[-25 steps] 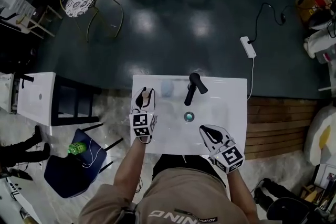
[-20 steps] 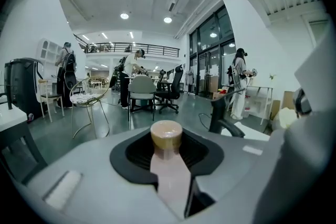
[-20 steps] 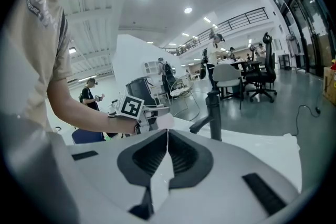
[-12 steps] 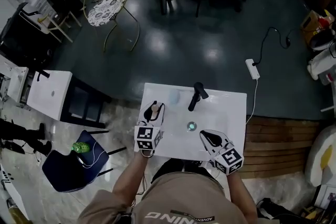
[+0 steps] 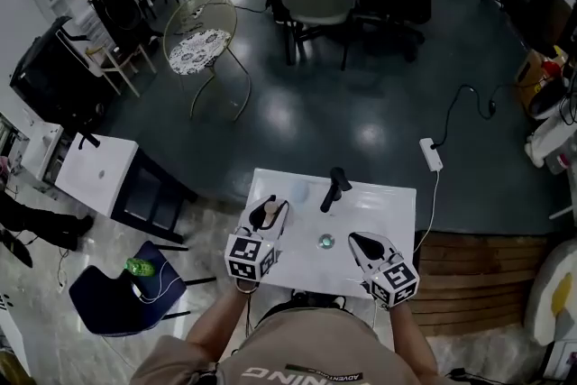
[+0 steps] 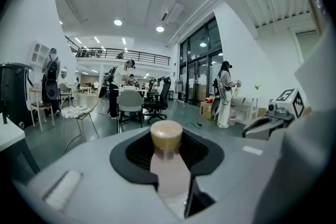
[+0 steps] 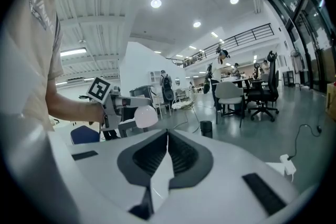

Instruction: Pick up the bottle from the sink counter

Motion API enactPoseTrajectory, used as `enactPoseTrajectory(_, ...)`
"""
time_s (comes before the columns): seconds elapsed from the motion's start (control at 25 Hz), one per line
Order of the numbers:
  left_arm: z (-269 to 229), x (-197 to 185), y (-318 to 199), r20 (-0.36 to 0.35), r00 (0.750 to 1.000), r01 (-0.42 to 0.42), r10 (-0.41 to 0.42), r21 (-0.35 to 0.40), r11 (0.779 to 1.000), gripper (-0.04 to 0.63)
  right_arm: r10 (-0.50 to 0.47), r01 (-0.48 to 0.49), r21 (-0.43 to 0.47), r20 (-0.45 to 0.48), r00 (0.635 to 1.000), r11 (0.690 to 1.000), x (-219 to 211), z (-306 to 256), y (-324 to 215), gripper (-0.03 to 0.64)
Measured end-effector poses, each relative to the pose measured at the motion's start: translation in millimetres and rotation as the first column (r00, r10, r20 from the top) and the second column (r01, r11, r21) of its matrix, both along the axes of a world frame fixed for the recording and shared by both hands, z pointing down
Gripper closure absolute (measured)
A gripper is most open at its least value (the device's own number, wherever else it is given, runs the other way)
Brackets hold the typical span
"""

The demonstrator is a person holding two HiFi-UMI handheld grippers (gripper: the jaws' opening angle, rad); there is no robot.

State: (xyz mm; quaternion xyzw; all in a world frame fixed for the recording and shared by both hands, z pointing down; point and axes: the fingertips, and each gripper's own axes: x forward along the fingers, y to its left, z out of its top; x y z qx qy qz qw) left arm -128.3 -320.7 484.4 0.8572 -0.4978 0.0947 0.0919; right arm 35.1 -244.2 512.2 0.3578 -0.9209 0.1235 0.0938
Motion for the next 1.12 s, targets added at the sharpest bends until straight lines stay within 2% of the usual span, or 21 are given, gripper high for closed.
enactPoseTrajectory(0.24, -33.4, 17.4, 10.7, 0.031, 0.998, -0.06, 0.059, 0.037, 0.998, 0.471, 0.037, -0.037, 0.055, 0.007, 0.999, 0.998, 12.3, -22.1, -7.9, 0.606)
enactPoseTrajectory(0.48, -61.0, 39.7, 11.0, -0.037, 0.992, -0.115, 0.117, 0.048, 0.992, 0.471, 0.052, -0.052, 0.126, 0.006, 0.999, 0.991, 23.0, -50.4, -21.9, 0.606)
enactPoseTrajectory(0.72, -94.1, 58.0, 4.8, -0.038, 0.983, -0.174, 0.178, 0.101, 0.98, 0.471, 0.02, -0.016, 0.172, -0.021, 1.0, 0.985, 27.8, -75.1, -30.8, 0.606)
enactPoseTrajectory(1.12, -114.5, 58.3, -5.1, -0.017, 0.98, -0.196, 0.2, 0.127, 0.972, 0.469, 0.027, -0.028, 0.213, 0.009, 1.0, 0.977, 20.2, -116.4, -39.8, 0.606)
